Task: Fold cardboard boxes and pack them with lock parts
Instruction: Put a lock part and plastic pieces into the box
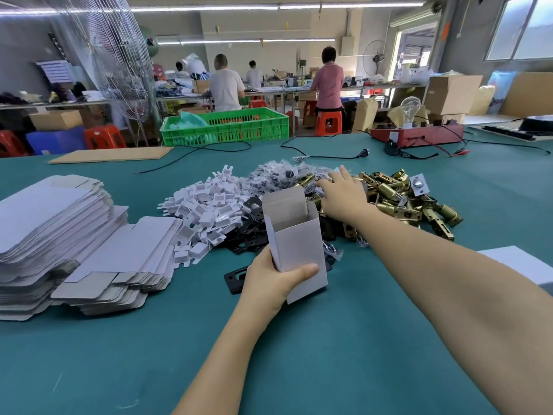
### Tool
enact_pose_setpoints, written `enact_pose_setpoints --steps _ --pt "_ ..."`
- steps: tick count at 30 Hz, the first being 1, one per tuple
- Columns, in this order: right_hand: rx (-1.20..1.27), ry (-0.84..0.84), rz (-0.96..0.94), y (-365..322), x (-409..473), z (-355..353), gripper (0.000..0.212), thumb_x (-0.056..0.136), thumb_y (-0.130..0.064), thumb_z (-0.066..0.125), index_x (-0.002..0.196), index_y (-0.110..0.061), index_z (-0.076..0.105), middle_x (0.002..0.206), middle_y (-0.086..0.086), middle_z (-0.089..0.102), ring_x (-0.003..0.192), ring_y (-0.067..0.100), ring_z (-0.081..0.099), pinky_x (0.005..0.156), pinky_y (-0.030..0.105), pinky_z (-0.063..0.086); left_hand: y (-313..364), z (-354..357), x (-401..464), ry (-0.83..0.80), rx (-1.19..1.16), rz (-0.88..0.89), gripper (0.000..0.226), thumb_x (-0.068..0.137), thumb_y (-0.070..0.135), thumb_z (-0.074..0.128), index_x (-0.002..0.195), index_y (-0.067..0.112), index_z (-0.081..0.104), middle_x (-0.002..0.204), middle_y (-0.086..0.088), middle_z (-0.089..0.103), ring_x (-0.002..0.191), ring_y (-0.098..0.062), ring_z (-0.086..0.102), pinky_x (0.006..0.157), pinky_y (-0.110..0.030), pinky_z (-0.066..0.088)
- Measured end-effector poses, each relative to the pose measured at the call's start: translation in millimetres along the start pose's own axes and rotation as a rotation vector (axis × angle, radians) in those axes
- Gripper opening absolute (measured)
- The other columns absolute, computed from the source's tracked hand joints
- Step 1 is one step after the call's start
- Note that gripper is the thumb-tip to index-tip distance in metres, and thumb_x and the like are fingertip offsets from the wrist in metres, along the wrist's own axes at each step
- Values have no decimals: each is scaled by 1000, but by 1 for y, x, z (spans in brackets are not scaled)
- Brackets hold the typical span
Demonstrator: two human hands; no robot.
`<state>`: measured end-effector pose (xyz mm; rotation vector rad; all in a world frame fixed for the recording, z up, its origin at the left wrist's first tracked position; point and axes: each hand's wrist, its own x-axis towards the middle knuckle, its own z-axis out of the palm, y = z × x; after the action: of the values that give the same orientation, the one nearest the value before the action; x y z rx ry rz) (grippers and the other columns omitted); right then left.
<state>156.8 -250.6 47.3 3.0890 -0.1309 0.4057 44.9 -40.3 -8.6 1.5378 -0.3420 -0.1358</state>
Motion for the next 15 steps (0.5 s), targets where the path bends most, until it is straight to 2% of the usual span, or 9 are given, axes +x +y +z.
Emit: enact_pose_setpoints --steps 1,3,4,6,8,9,12,13,15 --pt "8 84 -30 -3 -4 -1 44 90 -14 47 133 -19 52 145 15 41 140 34 25 109 46 29 0 0 1 4 -14 -5 39 72 17 87 100 34 66 94 18 74 85 -2 71 64 -12 53" --pt "137 139 -78 -4 -13 -5 29 88 -12 50 112 -14 66 119 13 61 109 29 51 87 36 45 -1 0 2 17 -46 -16 40 72 15 87 102 31 67 94 16 75 85 -3 71 64 -13 54" --pt "251 52 -78 -3 -19 -10 22 89 -15 53 105 -14 68 108 10 67 93 24 58 75 32 47 -2 -1 3 27 -59 -20 40 72 15 87 102 30 67 94 16 75 85 -4 72 64 -14 54" --pt "471 -260 -77 1 -33 -21 17 89 -28 63 102 -16 65 95 3 70 74 14 65 59 24 50 -2 -1 3 39 -58 -19 41 71 17 88 102 30 66 95 16 75 86 -5 72 65 -15 55" --pt "501 -481 -113 2 -52 -32 31 83 -40 70 106 -22 61 91 -7 63 73 8 64 55 19 48 -2 -1 3 33 -42 -14 41 70 18 89 101 31 66 94 17 75 85 -4 71 64 -15 55" --pt "453 -512 -135 2 -60 -35 34 81 -42 72 108 -25 60 90 -13 57 75 6 61 57 19 46 -1 0 3 31 -29 -14 40 70 18 89 100 32 66 93 17 75 84 -3 71 64 -14 54" --pt "352 -402 -155 0 -79 -30 25 83 -28 71 107 -26 62 88 -16 47 84 8 52 68 22 40 -1 0 1 30 -2 -15 40 70 17 88 100 32 66 94 18 75 85 -3 71 64 -14 54" --pt "379 -331 -138 -1 -84 -28 21 84 -21 68 104 -22 64 87 -13 49 87 11 53 68 21 38 -1 0 1 30 1 -15 40 70 17 88 101 31 66 95 16 75 86 -4 71 65 -14 54" --pt "460 -256 -94 0 -92 -23 22 83 -11 64 104 -19 64 87 -10 55 87 14 54 59 17 37 0 1 1 30 6 -16 41 70 17 88 103 30 67 96 14 75 88 -6 71 66 -17 55"
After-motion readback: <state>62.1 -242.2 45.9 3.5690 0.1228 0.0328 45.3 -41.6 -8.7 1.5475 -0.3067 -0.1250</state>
